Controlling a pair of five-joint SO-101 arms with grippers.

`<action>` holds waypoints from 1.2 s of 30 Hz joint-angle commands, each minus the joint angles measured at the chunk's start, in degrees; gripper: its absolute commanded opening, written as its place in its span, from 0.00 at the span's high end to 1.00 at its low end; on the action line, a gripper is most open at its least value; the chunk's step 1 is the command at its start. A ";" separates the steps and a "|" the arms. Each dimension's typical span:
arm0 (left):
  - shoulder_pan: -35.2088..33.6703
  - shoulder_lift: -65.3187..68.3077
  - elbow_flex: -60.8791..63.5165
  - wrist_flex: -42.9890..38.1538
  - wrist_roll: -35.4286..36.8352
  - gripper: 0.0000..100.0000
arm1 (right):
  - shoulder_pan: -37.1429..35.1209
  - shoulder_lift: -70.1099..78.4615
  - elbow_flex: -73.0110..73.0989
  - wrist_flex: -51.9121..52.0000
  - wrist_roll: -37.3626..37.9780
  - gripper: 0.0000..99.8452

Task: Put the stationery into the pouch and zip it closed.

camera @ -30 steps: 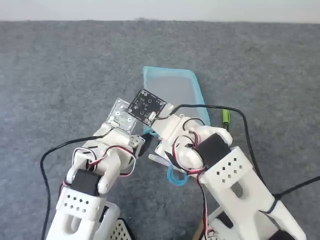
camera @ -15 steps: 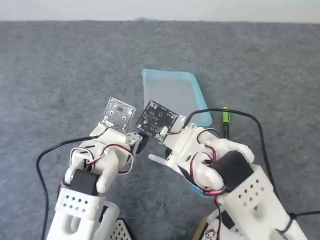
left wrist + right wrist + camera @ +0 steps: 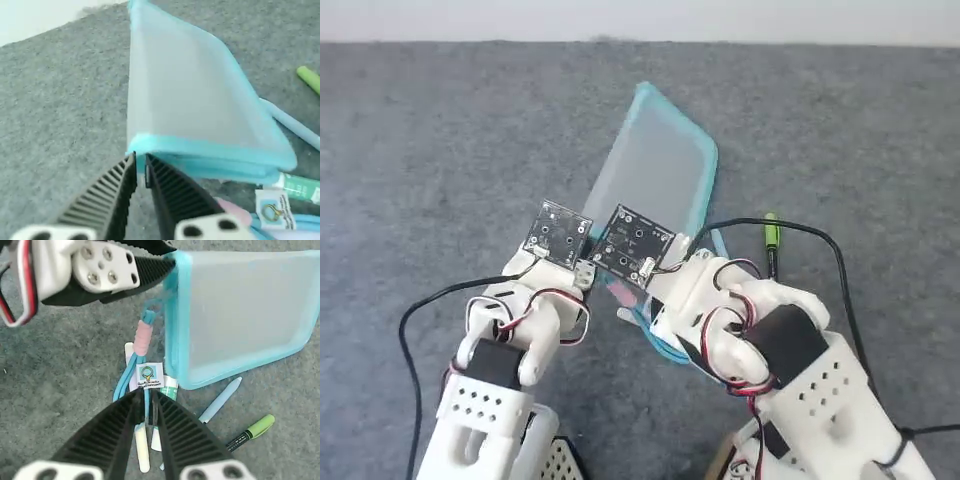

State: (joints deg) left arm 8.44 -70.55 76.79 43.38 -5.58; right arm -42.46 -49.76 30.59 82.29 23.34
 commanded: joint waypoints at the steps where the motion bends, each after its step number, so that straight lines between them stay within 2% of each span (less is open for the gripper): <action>1: 0.18 -1.05 -1.19 -2.02 1.41 0.99 | -0.40 -1.45 1.32 -2.51 0.62 0.99; 4: 0.18 -1.05 -2.15 -1.23 1.41 0.99 | -0.40 -1.45 5.80 -7.25 0.09 0.99; 8: -0.62 -1.05 -4.00 1.32 1.32 0.99 | -1.27 -1.45 18.81 -22.11 -0.79 0.99; 10: -3.52 -1.05 -4.18 1.14 1.41 0.98 | -2.86 -1.36 23.47 -27.56 -2.46 0.99; 13: -14.59 -0.70 -6.90 1.32 2.11 0.96 | -4.88 -0.57 22.86 -27.91 -5.36 0.96; 17: -27.52 -0.53 -10.15 1.49 4.92 0.89 | -5.32 4.79 19.16 -27.21 -6.77 0.83; 20: -31.65 -0.62 -11.21 2.11 4.84 0.88 | -7.16 11.65 16.44 -27.38 -6.77 0.76; 25: -38.68 -0.79 -11.21 0.44 4.75 0.88 | -13.41 23.43 9.32 -27.30 -6.77 0.75; 28: -42.37 -0.53 -10.59 -2.20 4.75 0.88 | -14.64 29.93 5.71 -27.38 -6.68 0.75; 36: -42.64 -0.53 -9.19 -3.43 4.04 0.88 | -14.37 45.23 -1.49 -29.49 -4.66 0.75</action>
State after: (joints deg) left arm -33.67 -70.55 68.79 41.80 -1.63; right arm -56.44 -6.42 33.93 54.51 17.89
